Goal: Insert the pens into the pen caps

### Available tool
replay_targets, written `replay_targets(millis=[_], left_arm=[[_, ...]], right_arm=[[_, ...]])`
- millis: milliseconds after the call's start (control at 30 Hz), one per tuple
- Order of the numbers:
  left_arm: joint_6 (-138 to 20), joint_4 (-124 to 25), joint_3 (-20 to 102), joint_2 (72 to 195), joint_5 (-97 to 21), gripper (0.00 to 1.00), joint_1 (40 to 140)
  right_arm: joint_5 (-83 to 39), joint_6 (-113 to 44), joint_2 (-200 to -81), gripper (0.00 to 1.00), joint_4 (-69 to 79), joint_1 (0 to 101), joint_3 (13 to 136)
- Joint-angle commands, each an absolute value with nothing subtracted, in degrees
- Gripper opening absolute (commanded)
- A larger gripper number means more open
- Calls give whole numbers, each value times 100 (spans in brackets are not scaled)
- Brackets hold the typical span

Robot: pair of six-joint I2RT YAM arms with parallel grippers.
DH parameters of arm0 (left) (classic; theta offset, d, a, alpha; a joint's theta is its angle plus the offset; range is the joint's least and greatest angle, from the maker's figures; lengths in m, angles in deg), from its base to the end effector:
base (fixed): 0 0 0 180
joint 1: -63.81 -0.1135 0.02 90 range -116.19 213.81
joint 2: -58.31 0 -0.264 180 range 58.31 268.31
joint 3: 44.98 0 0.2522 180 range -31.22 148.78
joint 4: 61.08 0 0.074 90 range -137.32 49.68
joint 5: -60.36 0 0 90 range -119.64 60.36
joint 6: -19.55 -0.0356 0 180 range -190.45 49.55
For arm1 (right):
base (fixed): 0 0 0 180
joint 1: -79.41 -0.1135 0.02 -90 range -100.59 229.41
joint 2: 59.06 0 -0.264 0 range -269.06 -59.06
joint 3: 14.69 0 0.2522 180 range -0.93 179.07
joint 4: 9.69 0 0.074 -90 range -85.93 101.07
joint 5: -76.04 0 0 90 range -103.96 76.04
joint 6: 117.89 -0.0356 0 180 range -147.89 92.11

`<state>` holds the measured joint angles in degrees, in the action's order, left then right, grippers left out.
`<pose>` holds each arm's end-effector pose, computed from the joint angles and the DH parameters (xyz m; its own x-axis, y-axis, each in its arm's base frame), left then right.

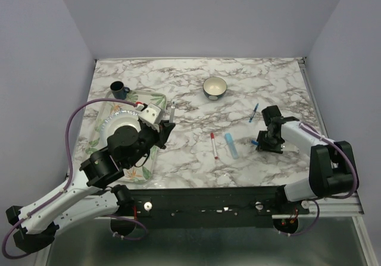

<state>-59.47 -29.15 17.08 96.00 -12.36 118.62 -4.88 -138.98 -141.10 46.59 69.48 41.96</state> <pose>0.0939 -0.1148 0.3648 -0.1907 -0.0451 -0.9806 0.5850 0.7969 -0.1504 0.2247 0.0336 0.1588 0.2128 0.9726 -0.0936 0.9625 -0.1922 0.1914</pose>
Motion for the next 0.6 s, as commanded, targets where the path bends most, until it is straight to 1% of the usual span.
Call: replay_targets(millis=[0, 100, 300, 567], left_arm=[[-5946, -2983, 1677, 9619, -1215, 0, 11830], [-5947, -2992, 1677, 9654, -1197, 0, 11830], [-5955, -2983, 1677, 9680, -1171, 0, 11830], [-5964, -2983, 1669, 9698, -1118, 0, 11830]], right_arm=[[-517, -14065, -14413, 48, 4389, 7018, 4231], [-596, -14039, -14624, 48, 4336, 7018, 4275], [-649, -14021, -14730, 43, 4590, 7018, 4363], [-228, -13846, -14783, 28, 5004, 7027, 4460]])
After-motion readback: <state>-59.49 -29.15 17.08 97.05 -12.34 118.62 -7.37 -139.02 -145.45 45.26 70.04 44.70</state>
